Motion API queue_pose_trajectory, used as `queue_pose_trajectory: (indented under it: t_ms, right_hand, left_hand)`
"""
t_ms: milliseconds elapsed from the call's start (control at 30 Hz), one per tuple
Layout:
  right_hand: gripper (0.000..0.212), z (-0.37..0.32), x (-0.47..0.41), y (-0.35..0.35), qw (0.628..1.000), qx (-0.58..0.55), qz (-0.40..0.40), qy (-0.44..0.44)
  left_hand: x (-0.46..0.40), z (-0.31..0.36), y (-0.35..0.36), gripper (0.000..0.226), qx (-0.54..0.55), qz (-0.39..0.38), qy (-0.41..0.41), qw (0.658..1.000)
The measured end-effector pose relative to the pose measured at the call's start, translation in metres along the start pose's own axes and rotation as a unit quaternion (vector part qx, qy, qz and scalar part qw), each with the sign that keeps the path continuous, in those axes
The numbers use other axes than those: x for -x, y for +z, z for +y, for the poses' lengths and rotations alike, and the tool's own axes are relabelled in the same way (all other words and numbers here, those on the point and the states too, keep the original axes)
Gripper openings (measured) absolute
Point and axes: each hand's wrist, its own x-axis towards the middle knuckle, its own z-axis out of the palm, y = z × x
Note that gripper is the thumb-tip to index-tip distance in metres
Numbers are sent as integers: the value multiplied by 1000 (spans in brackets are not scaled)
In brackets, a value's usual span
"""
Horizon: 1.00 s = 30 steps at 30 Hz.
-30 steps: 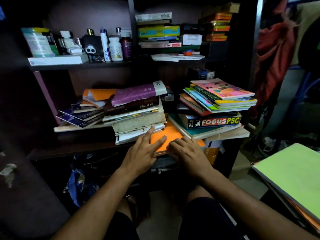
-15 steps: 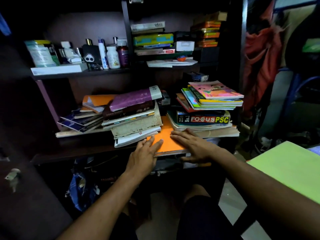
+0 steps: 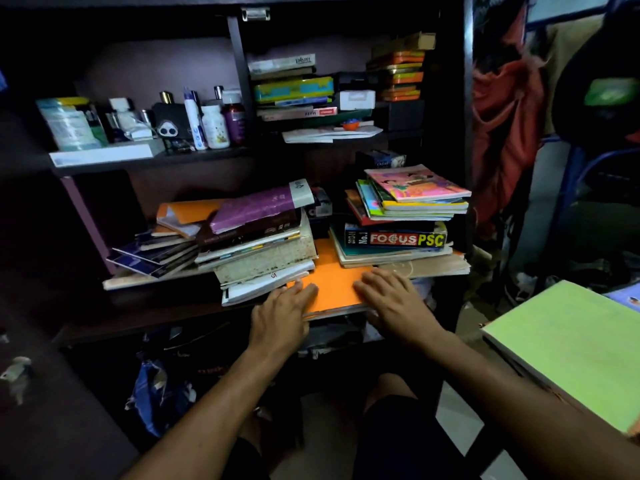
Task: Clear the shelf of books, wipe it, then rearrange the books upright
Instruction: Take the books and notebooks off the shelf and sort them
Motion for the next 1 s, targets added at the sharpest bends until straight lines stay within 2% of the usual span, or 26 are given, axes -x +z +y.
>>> queue_pose_trajectory:
  t_ms: [33, 100, 167, 233, 333, 500, 567, 633, 667, 700, 733, 800, 833, 867, 933, 1000]
  right_hand:
    - [58, -11, -8, 0, 1000, 16, 11, -22]
    - [59, -35, -21, -2, 998, 14, -43, -54]
    - [62, -50, -26, -1, 991, 41, -117, -41]
    - [62, -53, -28, -3, 990, 58, -126, -37]
    - [61, -52, -29, -8, 989, 39, -137, -32]
    - [51, -55, -28, -22, 992, 9, -119, -45]
    - [49, -49, -31, -29, 994, -39, -82, -57]
    - [42, -42, -35, -42, 993, -93, -12, -68]
    - [37, -37, -37, -49, 991, -119, 33, -58]
    - [34, -34, -37, -59, 988, -140, 56, -38]
    - [33, -31, -38, -67, 986, -152, 65, -19]
    - [35, -27, -36, -77, 985, -160, 68, -12]
    - [35, -28, -33, -82, 985, -153, 75, -20]
    - [34, -31, -29, -87, 985, -146, 84, -33]
    - [33, -39, -19, -98, 986, -124, 92, -68]
    - [34, -45, -6, -109, 987, -88, 96, -95]
  left_hand:
    - [1, -3, 2, 62, 13, 5, -2, 1000]
    - [1, -8, 6, 65, 40, 10, 6, 999]
    - [3, -12, 8, 67, 40, 5, 23, 999]
    - [3, -14, 10, 69, 34, 2, 34, 999]
    - [5, -19, 21, 79, 115, 85, 23, 990]
    - [14, -11, 49, 60, 312, 296, -17, 903]
    - [11, -5, 56, 62, 408, 326, -53, 851]
    - [4, -3, 59, 68, 513, 330, -102, 786]
    - [2, -4, 62, 70, 536, 334, -122, 766]
    - [2, -6, 65, 73, 533, 339, -126, 765]
    - [4, -7, 65, 73, 501, 340, -116, 788]
    - [1, -11, 67, 68, 387, 341, -71, 854]
    - [-3, -13, 68, 66, 352, 336, -65, 871]
    - [-7, -13, 66, 63, 347, 328, -76, 875]
    - [-17, -9, 58, 45, 411, 297, -123, 853]
    - [-18, -7, 52, 27, 452, 264, -135, 841]
